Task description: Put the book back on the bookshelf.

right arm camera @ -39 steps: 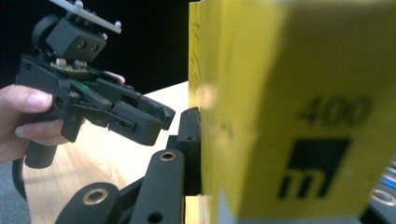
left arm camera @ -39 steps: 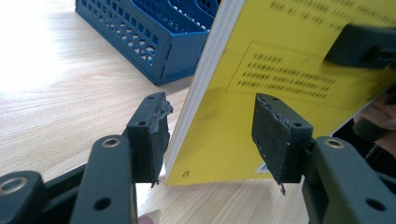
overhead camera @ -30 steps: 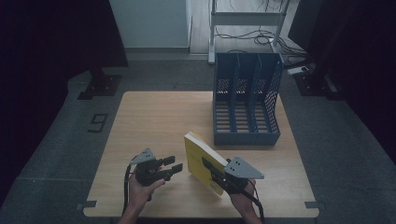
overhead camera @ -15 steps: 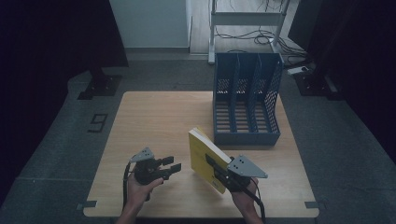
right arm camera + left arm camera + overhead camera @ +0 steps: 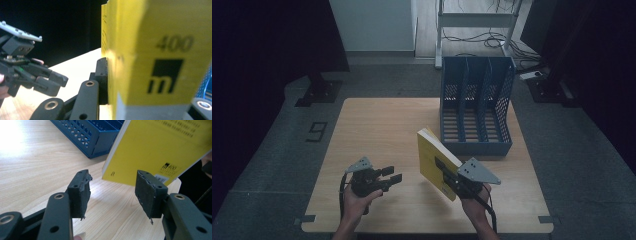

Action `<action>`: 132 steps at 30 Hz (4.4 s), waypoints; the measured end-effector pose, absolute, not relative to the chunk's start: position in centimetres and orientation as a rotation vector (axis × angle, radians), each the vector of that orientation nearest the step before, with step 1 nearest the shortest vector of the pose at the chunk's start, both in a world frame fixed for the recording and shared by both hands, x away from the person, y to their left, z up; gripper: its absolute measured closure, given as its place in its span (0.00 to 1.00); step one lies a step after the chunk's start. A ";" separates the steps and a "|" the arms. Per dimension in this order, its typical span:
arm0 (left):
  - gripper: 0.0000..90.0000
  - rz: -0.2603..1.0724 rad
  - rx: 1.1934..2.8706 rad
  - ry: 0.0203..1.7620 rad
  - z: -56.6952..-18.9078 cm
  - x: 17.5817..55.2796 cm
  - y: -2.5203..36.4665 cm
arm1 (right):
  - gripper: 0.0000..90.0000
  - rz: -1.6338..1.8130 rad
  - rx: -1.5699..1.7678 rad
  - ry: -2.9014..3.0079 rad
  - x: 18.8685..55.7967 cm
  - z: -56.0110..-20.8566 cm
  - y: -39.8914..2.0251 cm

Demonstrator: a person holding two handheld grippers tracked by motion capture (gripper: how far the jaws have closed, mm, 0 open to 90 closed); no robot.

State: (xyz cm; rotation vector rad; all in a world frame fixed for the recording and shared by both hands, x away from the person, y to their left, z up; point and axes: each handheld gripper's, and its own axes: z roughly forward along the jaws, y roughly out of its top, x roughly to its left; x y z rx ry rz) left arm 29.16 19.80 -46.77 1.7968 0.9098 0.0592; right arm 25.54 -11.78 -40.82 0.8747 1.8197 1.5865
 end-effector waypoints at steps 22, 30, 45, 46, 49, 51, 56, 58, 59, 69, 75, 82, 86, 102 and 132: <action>0.52 0.080 1.857 0.908 -46.7 28.9 19.7 | 0.82 1.593 0.944 1.740 28.0 -37.0 -12.3; 0.51 0.103 1.884 0.904 -46.7 28.7 19.4 | 0.82 1.596 0.962 1.715 28.7 -36.6 -12.5; 0.51 0.076 1.891 0.919 -47.2 29.1 19.3 | 0.82 1.617 0.987 1.671 29.5 -36.1 -13.5; 0.51 0.074 1.891 0.919 -47.2 29.1 19.3 | 0.82 1.619 0.988 1.668 29.6 -36.1 -13.6; 0.51 0.072 1.894 0.918 -47.2 29.1 19.3 | 0.82 1.618 0.994 1.655 29.8 -35.8 -13.7; 0.51 0.071 1.894 0.919 -47.2 29.1 19.3 | 0.82 1.615 1.000 1.648 30.0 -35.6 -13.7; 0.51 0.069 1.893 0.921 -47.3 29.2 19.5 | 0.82 1.611 1.004 1.639 30.5 -35.2 -13.8; 0.51 0.055 1.887 0.918 -47.3 29.2 19.5 | 0.82 1.606 1.006 1.632 30.7 -35.0 -13.9; 0.51 0.038 1.877 0.912 -47.2 29.2 19.5 | 0.82 1.603 1.007 1.629 30.8 -34.9 -13.9; 0.51 0.054 1.893 0.924 -47.4 29.2 19.3 | 0.82 1.577 1.027 1.619 31.6 -34.6 -14.4; 0.51 0.058 1.893 0.936 -47.5 29.2 19.3 | 0.82 1.569 1.046 1.603 32.0 -34.1 -15.0; 0.51 0.052 1.895 0.941 -47.6 29.3 19.4 | 0.82 1.547 1.064 1.583 32.5 -33.8 -15.3; 0.51 0.049 1.894 0.951 -47.8 29.4 19.4 | 0.82 1.540 1.070 1.583 33.0 -33.6 -15.3; 0.49 0.049 1.890 0.981 -48.2 29.7 19.8 | 0.82 1.502 1.052 1.591 34.4 -33.1 -14.6; 0.49 0.052 1.888 0.998 -48.4 29.9 20.1 | 0.82 1.408 1.105 1.574 38.2 -33.7 -14.6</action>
